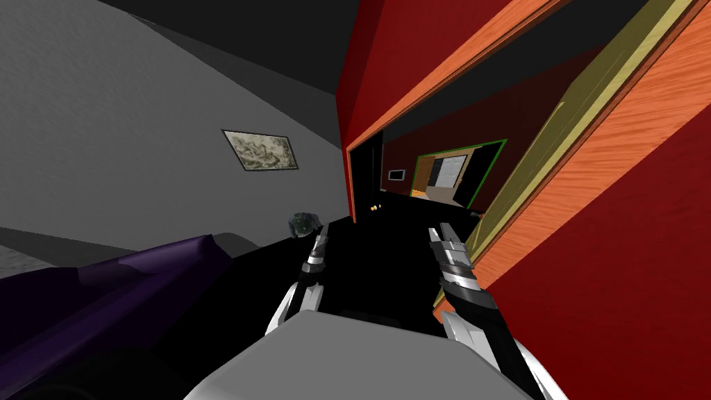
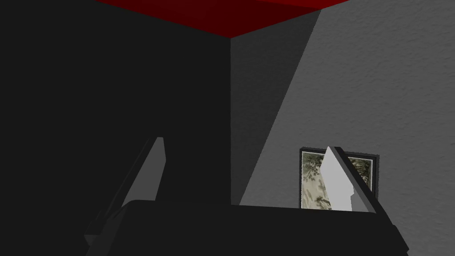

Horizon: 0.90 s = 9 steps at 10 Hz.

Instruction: Push the door open

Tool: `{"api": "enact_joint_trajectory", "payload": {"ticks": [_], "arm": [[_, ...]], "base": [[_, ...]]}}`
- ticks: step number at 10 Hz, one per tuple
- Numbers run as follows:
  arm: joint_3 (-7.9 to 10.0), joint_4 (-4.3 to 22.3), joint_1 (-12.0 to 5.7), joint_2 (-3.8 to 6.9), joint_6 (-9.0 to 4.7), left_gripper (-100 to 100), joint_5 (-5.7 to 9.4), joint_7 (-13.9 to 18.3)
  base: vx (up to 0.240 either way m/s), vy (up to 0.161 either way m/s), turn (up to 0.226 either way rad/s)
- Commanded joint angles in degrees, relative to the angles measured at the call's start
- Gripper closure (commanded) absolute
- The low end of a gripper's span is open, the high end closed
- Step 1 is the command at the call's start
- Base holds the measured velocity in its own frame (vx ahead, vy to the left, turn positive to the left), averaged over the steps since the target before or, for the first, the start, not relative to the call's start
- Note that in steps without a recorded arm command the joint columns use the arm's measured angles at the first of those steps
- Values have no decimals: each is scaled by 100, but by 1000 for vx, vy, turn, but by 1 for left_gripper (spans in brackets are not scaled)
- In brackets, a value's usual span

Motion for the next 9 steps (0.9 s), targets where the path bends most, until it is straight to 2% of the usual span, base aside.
{"api": "enact_joint_trajectory", "payload": {"ticks": [1,3,4,9], "arm": [[-27,177,-82,19,-42,-100,-17,-92],[-73,372,-167,39,-89,-100,-42,-206],[-124,584,-260,58,-141,-100,-69,-329],[-280,1242,-548,112,-300,-100,-155,-714]], "base": [[90,11,-28],[83,7,-24],[124,4,-50],[130,13,-35]]}}
